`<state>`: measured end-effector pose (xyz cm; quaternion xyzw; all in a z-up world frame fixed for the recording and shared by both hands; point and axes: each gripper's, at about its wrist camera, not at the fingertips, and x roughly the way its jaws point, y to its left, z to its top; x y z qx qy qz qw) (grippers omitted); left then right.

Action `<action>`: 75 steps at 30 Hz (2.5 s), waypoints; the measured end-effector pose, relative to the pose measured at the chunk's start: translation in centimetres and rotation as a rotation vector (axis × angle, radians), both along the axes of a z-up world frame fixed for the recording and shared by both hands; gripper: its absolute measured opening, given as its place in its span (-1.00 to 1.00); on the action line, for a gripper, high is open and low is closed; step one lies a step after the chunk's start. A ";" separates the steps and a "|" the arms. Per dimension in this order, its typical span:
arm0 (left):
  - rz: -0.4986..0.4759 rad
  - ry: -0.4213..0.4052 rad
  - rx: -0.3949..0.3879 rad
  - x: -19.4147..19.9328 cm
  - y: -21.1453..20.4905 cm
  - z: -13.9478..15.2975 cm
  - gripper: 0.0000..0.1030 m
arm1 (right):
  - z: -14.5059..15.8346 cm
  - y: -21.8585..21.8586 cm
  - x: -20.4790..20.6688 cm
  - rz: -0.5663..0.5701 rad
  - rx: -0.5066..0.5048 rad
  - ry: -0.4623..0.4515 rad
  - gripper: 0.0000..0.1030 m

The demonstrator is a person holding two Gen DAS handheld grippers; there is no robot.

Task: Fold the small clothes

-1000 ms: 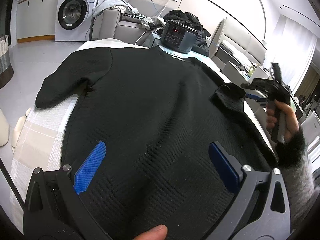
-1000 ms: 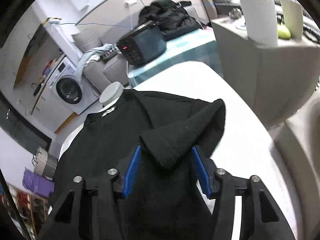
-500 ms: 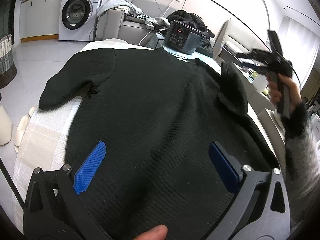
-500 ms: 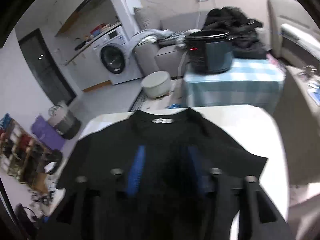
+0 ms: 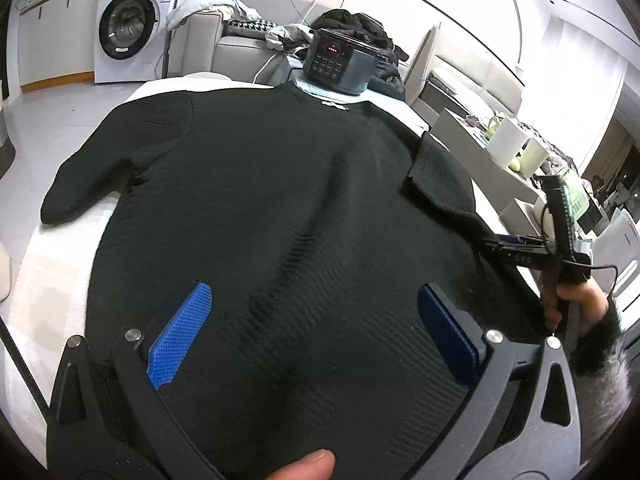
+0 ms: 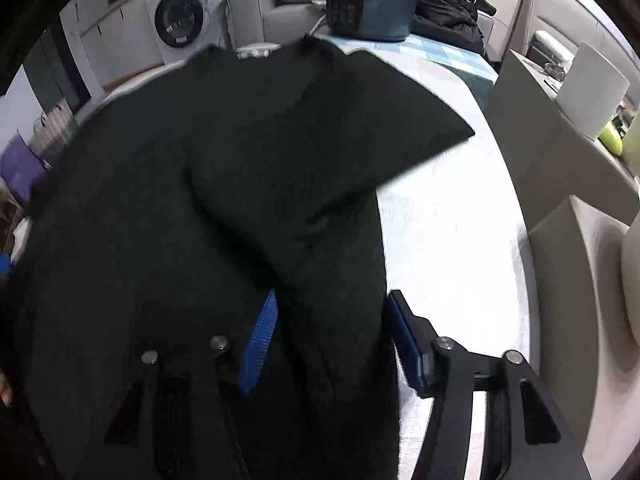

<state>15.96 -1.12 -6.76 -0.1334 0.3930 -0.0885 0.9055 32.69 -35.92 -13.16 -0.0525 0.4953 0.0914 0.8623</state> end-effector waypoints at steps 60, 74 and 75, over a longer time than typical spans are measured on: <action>0.148 -0.154 0.079 17.6 6.9 8.1 -0.95 | 6.8 1.7 -5.1 -0.148 0.240 -0.212 0.48; 0.031 0.070 0.075 16.0 6.3 0.8 0.17 | 5.8 -0.9 -5.7 -0.201 0.254 -0.189 0.48; 0.052 0.064 0.066 15.9 7.4 1.0 0.17 | 5.7 -0.9 -5.6 -0.203 0.256 -0.187 0.48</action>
